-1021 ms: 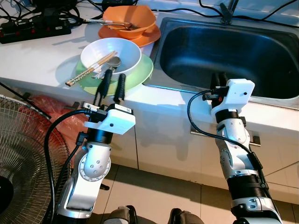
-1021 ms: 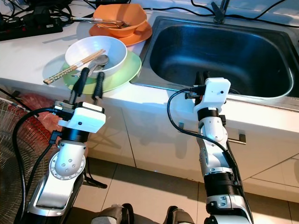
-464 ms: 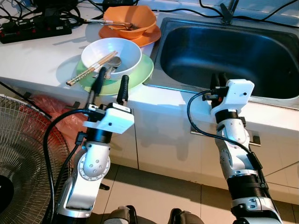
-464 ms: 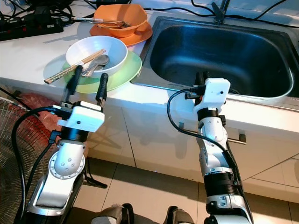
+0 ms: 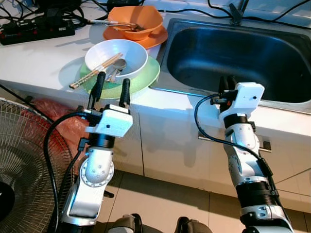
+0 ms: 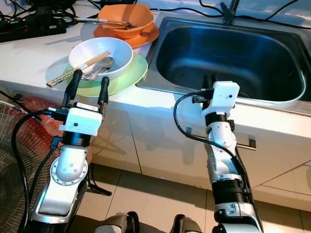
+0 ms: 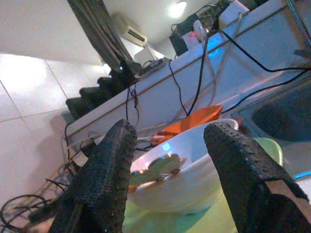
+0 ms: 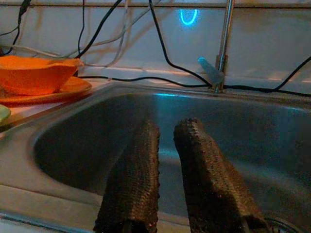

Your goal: Kitchen organization

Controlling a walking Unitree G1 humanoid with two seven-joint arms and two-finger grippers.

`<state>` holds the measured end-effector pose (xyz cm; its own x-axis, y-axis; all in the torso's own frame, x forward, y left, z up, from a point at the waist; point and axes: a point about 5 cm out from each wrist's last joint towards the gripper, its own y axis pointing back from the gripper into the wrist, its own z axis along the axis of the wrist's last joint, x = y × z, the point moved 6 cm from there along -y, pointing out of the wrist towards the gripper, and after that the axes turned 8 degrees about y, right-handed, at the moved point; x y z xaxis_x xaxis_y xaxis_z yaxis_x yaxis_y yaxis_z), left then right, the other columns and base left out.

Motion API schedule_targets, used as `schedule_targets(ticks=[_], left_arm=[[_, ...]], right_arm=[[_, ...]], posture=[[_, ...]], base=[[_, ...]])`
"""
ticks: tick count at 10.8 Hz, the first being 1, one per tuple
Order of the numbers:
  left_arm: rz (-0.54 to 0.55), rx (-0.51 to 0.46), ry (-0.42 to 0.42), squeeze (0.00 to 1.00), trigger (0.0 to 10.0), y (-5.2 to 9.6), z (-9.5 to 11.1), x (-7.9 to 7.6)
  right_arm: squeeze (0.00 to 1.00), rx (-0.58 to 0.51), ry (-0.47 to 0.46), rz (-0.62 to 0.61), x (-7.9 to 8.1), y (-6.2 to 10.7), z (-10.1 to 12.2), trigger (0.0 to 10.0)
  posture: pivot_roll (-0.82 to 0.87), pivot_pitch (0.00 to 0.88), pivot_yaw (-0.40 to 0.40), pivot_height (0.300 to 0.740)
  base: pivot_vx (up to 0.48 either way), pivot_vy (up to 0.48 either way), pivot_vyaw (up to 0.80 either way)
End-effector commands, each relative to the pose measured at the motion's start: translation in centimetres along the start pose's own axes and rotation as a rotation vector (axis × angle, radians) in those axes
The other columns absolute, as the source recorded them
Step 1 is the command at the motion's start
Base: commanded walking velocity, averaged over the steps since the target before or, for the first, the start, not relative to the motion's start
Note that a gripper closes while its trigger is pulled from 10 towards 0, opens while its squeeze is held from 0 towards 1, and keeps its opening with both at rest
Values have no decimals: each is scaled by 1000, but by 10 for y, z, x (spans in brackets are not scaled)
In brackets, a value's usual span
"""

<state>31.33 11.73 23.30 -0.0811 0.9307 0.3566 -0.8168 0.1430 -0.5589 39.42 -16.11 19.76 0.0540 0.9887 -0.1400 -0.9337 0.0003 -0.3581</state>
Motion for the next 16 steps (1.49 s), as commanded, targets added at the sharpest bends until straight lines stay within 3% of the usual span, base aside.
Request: schedule_targets(ticks=[1, 8, 16], left_arm=[[13, 11, 9, 0, 10000, 3, -3, 2], [19, 48, 77, 0, 10000, 1, -11, 0], [-41, 68, 165, 0, 10000, -9, -15, -17]], right_arm=[[0, -12, -17, -7, -2, -2, 3, 10000], [0, -10, -16, -6, -1, -2, 3, 10000], [0, -14, -12, -6, -2, -2, 4, 10000]], posture=[[62, 170, 3, 740], [60, 171, 3, 740], [47, 155, 6, 740]], base=[[0, 0, 0], [0, 0, 0], [0, 0, 0]])
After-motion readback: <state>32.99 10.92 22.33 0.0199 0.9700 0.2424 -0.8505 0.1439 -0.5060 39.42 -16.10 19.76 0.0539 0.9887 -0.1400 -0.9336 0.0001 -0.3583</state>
